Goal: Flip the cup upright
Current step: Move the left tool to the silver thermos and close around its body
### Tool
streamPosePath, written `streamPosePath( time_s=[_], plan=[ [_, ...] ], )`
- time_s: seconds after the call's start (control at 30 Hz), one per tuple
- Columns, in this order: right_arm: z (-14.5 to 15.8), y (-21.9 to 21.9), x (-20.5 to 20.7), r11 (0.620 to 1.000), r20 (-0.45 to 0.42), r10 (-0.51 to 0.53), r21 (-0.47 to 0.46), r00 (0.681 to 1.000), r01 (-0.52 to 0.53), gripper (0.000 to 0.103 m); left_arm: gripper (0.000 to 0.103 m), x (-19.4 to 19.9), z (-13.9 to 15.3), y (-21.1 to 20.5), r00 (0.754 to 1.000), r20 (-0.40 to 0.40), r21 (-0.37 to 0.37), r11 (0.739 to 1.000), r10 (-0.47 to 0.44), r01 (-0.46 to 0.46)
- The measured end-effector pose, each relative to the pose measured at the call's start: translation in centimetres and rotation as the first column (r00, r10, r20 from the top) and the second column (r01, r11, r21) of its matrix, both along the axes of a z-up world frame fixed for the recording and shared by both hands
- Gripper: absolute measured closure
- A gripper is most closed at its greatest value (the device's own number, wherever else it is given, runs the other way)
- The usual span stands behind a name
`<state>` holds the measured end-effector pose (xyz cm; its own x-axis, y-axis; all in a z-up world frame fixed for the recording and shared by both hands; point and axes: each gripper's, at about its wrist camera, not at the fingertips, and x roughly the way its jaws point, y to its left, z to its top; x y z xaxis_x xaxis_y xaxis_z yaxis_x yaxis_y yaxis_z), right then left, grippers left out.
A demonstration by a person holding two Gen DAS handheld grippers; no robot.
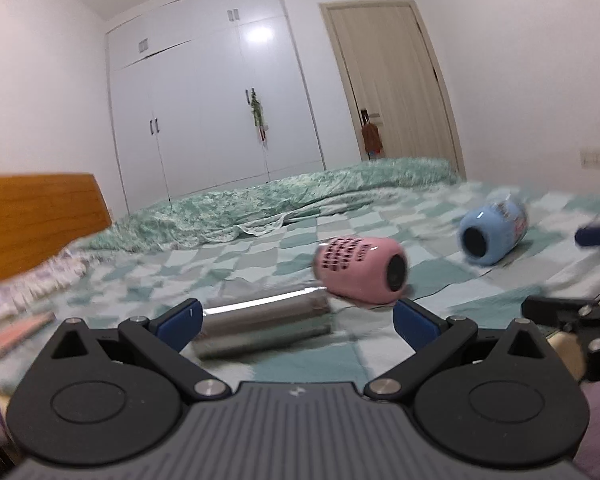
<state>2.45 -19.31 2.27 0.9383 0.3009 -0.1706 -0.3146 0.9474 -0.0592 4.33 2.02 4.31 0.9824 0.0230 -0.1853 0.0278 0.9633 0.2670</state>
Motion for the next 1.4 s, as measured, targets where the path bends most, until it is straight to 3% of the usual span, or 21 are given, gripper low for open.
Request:
streamPosePath(
  time_s=[0.17, 0.33, 0.43, 0.63, 0.73, 0.83, 0.87, 0.9, 0.93, 0.97, 1.07, 1.23, 1.4],
  plan=[
    [0.8, 2.2, 3.0, 0.998, -0.021, 0.056, -0.012, 0.998, -0.057, 0.0, 0.0, 3.6, 0.6, 1.3, 1.0, -0.029, 0.207, 0.978, -0.005, 0.011],
    [1.2, 4.9, 6.0, 0.996, -0.04, 0.029, -0.082, 0.999, -0.033, 0.0, 0.0, 7.7, -0.1, 1.8, 0.996, -0.077, 0.425, 0.903, -0.041, 0.07],
    [1.4, 6.5, 7.2, 0.992, -0.05, 0.058, -0.111, 0.997, -0.063, 0.0, 0.0, 10.2, -1.1, 2.1, 0.986, -0.144, 0.519, 0.843, -0.078, 0.143],
    [1.8, 8.9, 9.8, 0.991, -0.143, 0.09, -0.088, 0.986, -0.103, 0.0, 0.0, 13.8, -3.8, 2.3, 0.948, -0.287, 0.663, 0.686, -0.137, 0.3],
    [1.8, 9.6, 10.6, 0.993, -0.168, 0.081, -0.073, 0.982, -0.094, 0.0, 0.0, 15.3, -5.2, 2.2, 0.937, -0.32, 0.718, 0.611, -0.138, 0.335],
    [1.5, 9.9, 10.8, 0.994, -0.172, 0.057, -0.085, 0.984, -0.072, 0.0, 0.0, 16.5, -6.3, 1.9, 0.934, -0.338, 0.761, 0.55, -0.117, 0.344],
    [1.4, 10.0, 10.9, 0.994, -0.175, 0.052, -0.086, 0.983, -0.068, 0.0, 0.002, 16.9, -6.8, 1.7, 0.932, -0.345, 0.773, 0.528, -0.115, 0.351],
    [1.4, 10.1, 11.0, 0.994, -0.179, 0.047, -0.086, 0.983, -0.064, 0.0, 0.01, 17.2, -7.1, 1.5, 0.925, -0.362, 0.776, 0.513, -0.113, 0.366],
    [1.3, 10.2, 11.0, 0.995, -0.182, 0.044, -0.084, 0.982, -0.061, 0.0, 0.027, 17.7, -7.3, 1.4, 0.913, -0.394, 0.765, 0.511, -0.11, 0.392],
    [1.3, 10.2, 11.0, 0.995, -0.185, 0.041, -0.08, 0.982, -0.057, 0.0, 0.034, 18.0, -7.4, 1.3, 0.898, -0.426, 0.746, 0.52, -0.11, 0.417],
    [1.4, 10.0, 11.0, 0.997, -0.192, 0.032, -0.068, 0.981, -0.045, 0.0, 0.036, 18.0, -7.8, 1.1, 0.907, -0.407, 0.761, 0.508, -0.111, 0.404],
    [1.6, 9.4, 10.3, 0.997, -0.197, 0.041, -0.057, 0.98, -0.053, 0.0, 0.036, 16.9, -7.6, 1.4, 0.93, -0.349, 0.78, 0.513, -0.118, 0.358],
    [2.0, 8.5, 9.5, 0.998, -0.193, 0.049, -0.038, 0.98, -0.057, 0.0, 0.036, 15.3, -6.0, 0.3, 0.935, -0.331, 0.782, 0.516, -0.129, 0.349]
  ],
)
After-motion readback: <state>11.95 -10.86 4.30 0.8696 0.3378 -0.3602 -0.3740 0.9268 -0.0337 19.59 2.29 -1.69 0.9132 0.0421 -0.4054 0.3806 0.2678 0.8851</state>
